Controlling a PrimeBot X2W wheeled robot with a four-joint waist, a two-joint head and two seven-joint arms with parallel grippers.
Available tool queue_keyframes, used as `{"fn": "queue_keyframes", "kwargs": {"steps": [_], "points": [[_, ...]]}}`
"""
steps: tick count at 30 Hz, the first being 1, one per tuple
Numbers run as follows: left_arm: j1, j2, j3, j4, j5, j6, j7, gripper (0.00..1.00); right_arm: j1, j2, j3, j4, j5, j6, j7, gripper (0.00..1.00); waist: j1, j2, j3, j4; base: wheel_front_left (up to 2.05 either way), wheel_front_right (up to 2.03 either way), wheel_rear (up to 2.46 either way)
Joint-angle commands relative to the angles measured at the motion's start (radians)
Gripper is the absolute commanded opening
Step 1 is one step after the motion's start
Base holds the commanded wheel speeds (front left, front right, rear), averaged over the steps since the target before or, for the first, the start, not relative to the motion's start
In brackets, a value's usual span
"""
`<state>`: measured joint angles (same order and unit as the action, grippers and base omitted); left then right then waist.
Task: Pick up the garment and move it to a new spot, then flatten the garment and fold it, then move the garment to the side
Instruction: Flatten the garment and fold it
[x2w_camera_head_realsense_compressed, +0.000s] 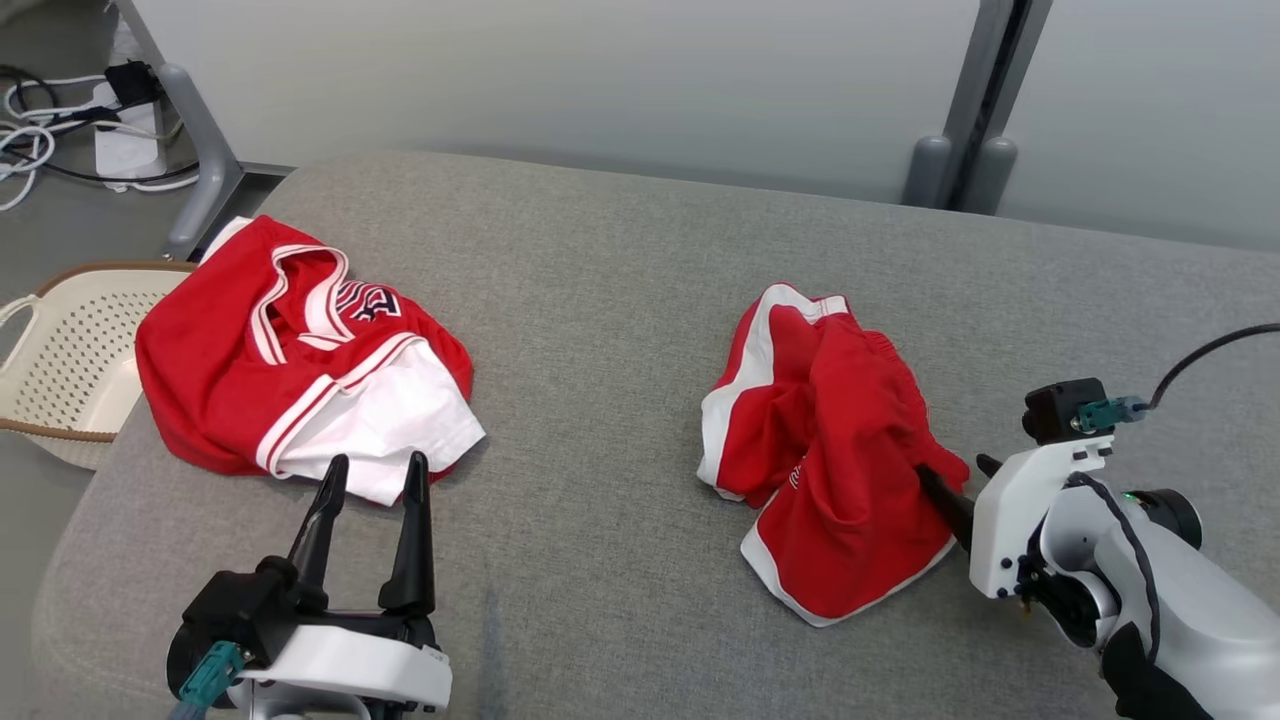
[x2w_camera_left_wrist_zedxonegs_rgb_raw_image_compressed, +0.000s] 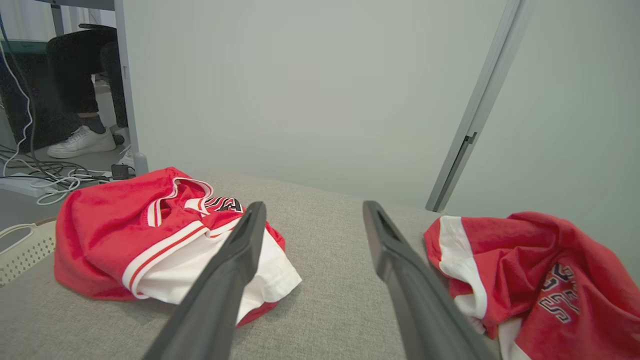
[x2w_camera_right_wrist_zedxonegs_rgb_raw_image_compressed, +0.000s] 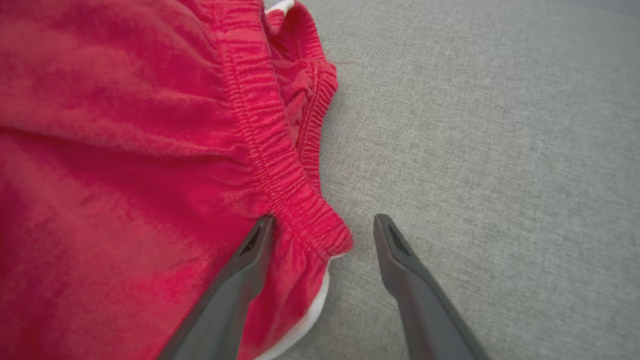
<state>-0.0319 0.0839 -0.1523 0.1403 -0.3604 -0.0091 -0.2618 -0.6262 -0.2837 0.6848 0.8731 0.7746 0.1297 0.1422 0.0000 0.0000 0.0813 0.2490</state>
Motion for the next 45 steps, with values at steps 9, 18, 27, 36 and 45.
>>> {"fn": "queue_keyframes", "kwargs": {"steps": [9, 18, 27, 36, 45], "points": [[-0.029, -0.008, 0.014, 0.025, 0.011, -0.02, -0.005, 1.0, -0.043, -0.037, 0.121, 0.012, 0.098, 0.002, -0.009, 0.69, 0.0, 0.0, 0.003, 0.033, 0.0, 0.0, 0.0], [-0.012, -0.012, 0.034, 0.037, 0.023, -0.028, -0.005, 1.0, -0.065, -0.063, 0.21, 0.02, 0.176, 0.002, -0.087, 0.0, 0.0, 0.0, -0.026, 0.016, 0.0, 0.0, 0.0], [0.011, -0.009, 0.043, 0.04, 0.034, -0.035, -0.005, 1.0, -0.084, -0.122, 0.224, 0.037, 0.239, 0.001, -0.167, 0.0, 0.0, 0.0, -0.065, -0.085, 0.0, 0.0, 0.0], [0.01, -0.01, 0.042, 0.043, 0.035, -0.044, -0.005, 1.0, -0.061, -0.164, 0.214, 0.116, 0.256, 0.001, -0.215, 0.0, 0.0, 0.0, -0.063, -0.202, 0.0, 0.0, 0.0], [-0.016, -0.014, 0.039, 0.046, 0.037, -0.049, -0.005, 1.0, -0.059, -0.109, 0.165, 0.298, 0.254, 0.001, -0.287, 0.0, 0.0, 0.0, -0.038, -0.252, 0.0, 0.0, 0.0]]}}
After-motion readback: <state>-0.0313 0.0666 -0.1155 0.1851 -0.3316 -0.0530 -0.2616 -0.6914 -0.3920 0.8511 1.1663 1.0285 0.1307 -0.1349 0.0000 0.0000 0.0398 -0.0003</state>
